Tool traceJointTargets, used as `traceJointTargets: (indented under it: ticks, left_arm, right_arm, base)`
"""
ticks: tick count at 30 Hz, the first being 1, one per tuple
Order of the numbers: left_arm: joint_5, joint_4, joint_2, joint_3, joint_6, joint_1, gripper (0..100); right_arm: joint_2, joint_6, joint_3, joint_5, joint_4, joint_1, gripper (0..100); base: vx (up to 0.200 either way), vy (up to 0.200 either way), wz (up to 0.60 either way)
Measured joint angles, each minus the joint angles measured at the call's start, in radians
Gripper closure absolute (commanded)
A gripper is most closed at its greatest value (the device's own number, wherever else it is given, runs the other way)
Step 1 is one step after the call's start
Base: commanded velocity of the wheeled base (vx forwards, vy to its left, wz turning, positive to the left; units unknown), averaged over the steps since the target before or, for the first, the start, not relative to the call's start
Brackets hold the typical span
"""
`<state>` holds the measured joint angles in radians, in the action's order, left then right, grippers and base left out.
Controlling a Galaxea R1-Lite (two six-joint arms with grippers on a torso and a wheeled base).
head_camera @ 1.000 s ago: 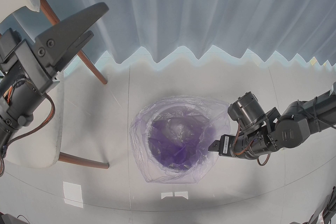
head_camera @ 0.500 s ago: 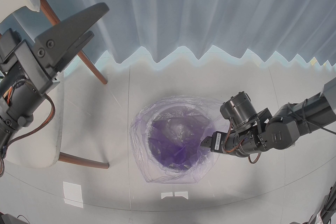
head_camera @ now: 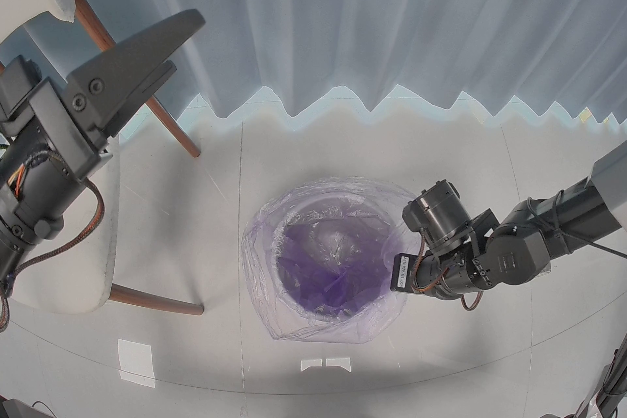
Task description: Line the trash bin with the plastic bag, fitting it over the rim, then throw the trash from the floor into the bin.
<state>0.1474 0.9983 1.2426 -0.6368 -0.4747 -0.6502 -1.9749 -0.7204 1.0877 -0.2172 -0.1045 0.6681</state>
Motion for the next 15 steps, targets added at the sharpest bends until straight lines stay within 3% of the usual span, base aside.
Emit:
traceJointTargets:
  ticks: [9, 15]
  left_arm:
    - [0.0, 0.0, 0.003, 0.015, 0.05, -0.001, 0]
    - [0.0, 0.0, 0.006, 0.021, 0.059, -0.001, 0]
  right_arm:
    - [0.069, -0.006, -0.133, 0.008, 0.025, -0.051, 100]
    - [0.077, -0.008, -0.216, 0.016, 0.148, -0.074, 100]
  base:
    - [0.0, 0.0, 0.0]
    - [0.0, 0.0, 0.0]
